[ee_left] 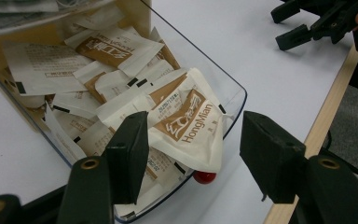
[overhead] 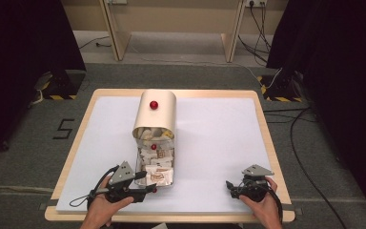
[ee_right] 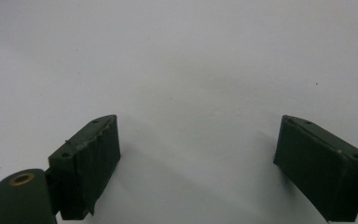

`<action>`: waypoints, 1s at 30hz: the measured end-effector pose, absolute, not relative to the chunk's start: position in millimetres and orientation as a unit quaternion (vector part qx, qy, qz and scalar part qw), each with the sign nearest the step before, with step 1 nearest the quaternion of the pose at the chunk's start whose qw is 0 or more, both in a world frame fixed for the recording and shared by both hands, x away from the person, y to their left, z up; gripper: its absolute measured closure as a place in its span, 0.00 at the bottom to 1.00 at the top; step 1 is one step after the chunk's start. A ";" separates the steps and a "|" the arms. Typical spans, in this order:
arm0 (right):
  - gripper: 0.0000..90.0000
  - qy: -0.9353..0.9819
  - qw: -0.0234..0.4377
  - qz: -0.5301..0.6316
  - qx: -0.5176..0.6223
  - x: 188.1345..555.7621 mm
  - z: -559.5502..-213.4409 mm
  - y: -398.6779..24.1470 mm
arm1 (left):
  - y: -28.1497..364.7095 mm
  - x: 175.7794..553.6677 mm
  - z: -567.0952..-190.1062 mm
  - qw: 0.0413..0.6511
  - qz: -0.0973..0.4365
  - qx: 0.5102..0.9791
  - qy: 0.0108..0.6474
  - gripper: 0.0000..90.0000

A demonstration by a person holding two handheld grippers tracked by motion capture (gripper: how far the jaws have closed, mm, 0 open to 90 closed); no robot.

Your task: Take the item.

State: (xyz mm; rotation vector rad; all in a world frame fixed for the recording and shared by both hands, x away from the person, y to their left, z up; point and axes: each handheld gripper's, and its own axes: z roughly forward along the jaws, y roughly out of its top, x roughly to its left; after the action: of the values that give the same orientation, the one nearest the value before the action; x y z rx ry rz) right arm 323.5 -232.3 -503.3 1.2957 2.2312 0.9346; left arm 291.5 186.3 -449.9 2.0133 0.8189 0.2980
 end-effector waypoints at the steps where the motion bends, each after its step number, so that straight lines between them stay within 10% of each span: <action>1: 0.16 0.797 0.197 0.334 0.463 323.4 -503.3 -232.3 | 185.5 291.0 -450.3 0.454 0.122 0.819 0.329 0.47; 30: 0.16 0.797 0.198 0.334 0.463 323.6 -503.4 -232.0 | 178.2 307.7 -459.3 0.431 0.133 0.822 0.348 0.72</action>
State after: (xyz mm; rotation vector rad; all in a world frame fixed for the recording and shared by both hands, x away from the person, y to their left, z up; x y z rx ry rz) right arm 323.6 -232.0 -503.4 1.2966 2.2299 0.9348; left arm 307.7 178.2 -459.3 2.0497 0.8677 0.3313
